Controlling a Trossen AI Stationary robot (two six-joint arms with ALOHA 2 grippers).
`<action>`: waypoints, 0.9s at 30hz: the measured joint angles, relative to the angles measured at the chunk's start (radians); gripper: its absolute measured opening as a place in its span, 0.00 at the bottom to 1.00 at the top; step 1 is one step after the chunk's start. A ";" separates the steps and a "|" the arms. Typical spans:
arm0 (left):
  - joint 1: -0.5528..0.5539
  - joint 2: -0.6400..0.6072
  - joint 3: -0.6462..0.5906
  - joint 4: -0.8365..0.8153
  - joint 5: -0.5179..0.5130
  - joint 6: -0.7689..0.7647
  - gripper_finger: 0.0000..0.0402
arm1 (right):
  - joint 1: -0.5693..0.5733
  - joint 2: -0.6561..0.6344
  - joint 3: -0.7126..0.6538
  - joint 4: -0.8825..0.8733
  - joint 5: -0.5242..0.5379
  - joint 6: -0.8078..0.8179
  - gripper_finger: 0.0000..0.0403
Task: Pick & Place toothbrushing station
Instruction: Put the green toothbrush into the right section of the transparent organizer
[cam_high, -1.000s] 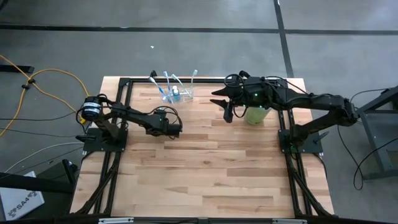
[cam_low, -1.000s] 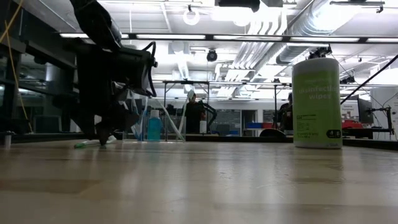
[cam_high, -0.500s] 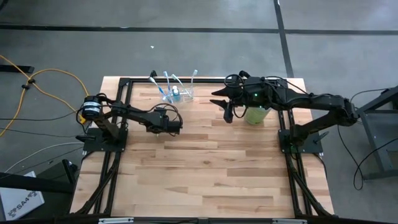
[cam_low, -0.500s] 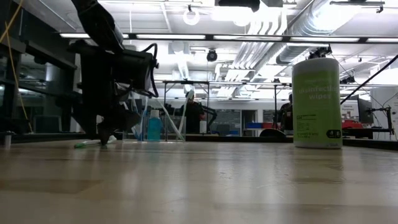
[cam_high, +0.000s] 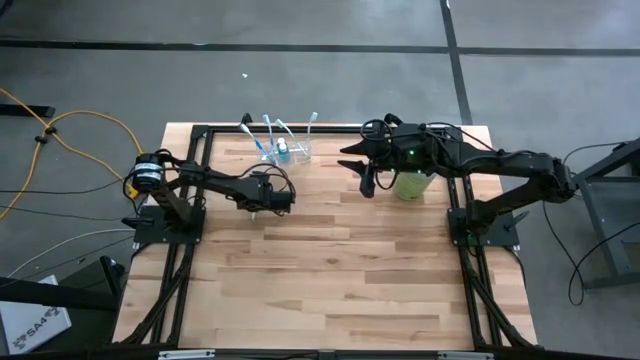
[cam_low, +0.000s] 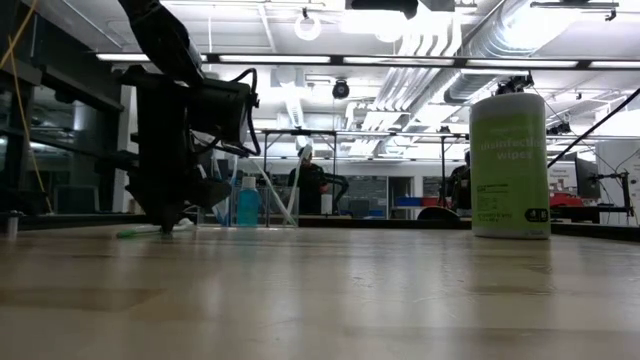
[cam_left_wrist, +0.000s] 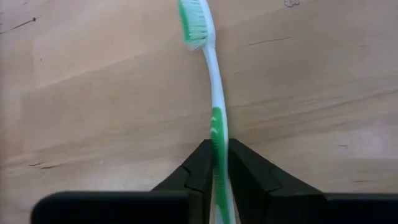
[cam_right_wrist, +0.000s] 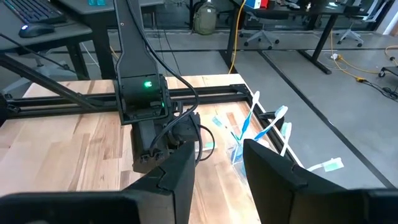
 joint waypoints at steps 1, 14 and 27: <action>0.000 0.000 0.000 0.000 0.000 0.000 0.10 | 0.000 0.000 0.000 0.000 0.000 0.000 0.32; -0.004 0.000 -0.001 -0.008 0.003 0.040 0.02 | 0.000 0.000 0.000 0.000 -0.025 0.002 0.32; -0.090 -0.011 0.021 -0.019 -0.058 0.079 0.01 | 0.000 0.000 0.000 -0.029 -0.015 0.000 0.32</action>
